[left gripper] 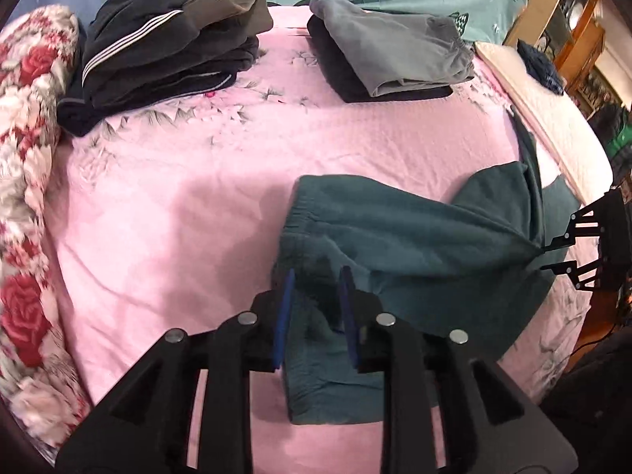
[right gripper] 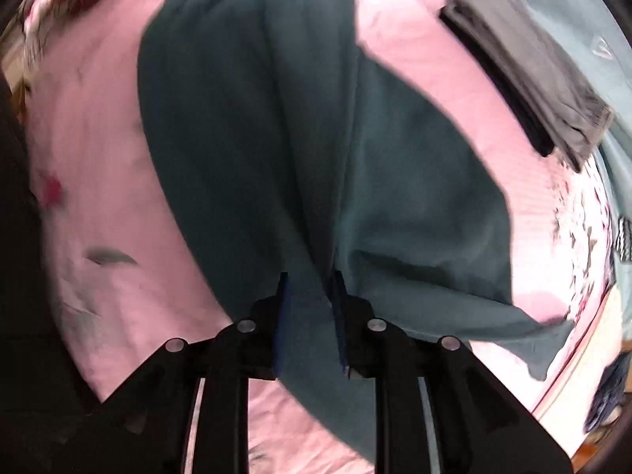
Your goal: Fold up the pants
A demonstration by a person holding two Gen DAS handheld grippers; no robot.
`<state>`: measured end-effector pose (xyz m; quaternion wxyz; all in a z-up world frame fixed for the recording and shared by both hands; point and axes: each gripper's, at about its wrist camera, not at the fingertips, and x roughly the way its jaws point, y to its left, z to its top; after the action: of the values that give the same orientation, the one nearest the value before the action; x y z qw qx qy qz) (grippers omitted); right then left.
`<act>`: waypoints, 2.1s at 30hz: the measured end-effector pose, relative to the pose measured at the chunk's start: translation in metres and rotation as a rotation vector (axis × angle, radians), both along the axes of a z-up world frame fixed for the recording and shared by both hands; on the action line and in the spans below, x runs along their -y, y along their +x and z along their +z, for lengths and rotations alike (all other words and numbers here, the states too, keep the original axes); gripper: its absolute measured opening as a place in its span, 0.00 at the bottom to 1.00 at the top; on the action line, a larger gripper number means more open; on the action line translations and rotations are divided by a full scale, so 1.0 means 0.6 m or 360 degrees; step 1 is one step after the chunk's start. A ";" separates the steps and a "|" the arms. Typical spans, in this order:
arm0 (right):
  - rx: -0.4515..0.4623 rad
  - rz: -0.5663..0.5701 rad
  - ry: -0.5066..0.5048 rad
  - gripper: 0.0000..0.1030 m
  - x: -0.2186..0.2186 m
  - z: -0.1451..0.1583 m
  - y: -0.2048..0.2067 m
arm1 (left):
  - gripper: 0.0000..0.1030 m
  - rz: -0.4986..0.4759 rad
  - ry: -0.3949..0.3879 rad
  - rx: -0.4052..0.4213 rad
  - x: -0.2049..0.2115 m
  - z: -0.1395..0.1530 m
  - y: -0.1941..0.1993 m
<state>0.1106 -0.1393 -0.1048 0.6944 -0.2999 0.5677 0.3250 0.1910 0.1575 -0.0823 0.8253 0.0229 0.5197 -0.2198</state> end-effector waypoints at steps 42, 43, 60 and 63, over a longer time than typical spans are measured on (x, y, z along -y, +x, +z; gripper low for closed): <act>-0.0046 0.0104 0.0562 0.07 -0.398 -0.100 -0.036 | 0.13 0.0470 -0.0341 -0.0028 -0.117 -0.019 -0.170; -0.0043 0.0054 0.0580 0.14 -0.387 -0.092 -0.035 | 0.13 0.0378 -0.0372 -0.0044 -0.095 -0.020 -0.170; 0.0334 -0.1484 0.0410 0.44 0.188 0.064 0.066 | 0.07 0.0390 -0.0160 -0.0258 -0.021 -0.121 -0.134; 0.0408 -0.1949 0.0360 0.44 0.362 0.072 0.138 | 0.08 0.0430 -0.0111 -0.0254 -0.014 -0.123 -0.135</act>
<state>0.1932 -0.3563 -0.0617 0.8442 0.1178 0.5108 -0.1117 0.1098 0.1658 -0.1562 0.8038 -0.0934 0.5739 -0.1257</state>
